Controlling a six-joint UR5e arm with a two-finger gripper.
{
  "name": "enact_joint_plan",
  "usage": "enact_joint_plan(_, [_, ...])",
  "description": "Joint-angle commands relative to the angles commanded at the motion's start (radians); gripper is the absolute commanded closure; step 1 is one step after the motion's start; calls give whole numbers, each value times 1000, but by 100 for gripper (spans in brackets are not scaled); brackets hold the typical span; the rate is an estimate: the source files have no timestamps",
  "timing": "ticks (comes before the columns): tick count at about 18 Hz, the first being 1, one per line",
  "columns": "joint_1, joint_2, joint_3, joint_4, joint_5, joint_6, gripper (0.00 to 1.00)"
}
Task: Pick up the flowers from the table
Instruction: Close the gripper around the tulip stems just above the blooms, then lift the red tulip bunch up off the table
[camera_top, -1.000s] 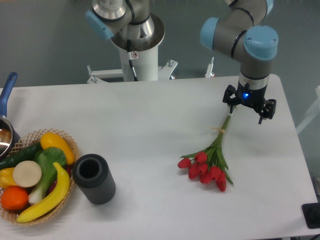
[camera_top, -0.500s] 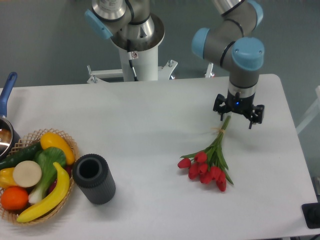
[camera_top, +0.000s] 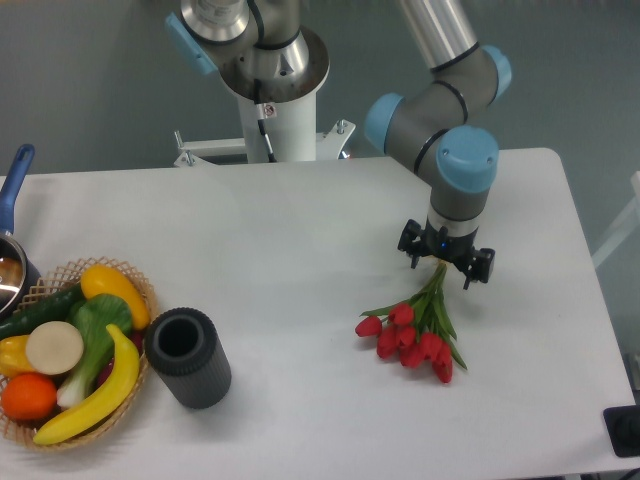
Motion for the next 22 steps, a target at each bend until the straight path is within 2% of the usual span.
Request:
enact_joint_plan(3, [-22,-14,14,0,0,-35,0])
enact_joint_plan(4, [-32,-18,17,0,0,-35,7])
enact_joint_plan(5, [-37,-22,26,-2,2,-35,29])
enact_joint_plan(6, [-37,-26,29,-2,2,-35,59])
enact_joint_plan(8, [-38,-28,31,0,8,-52,100])
enact_joint_plan(11, [-40,-32,38,3,35,-95,100])
enact_joint_plan(15, [-43,-11,46,5,156,-118,100])
enact_joint_plan(20, [-20,24,120,-6,137,-118,100])
enact_joint_plan(22, [3,26,153,-53,127,-118,100])
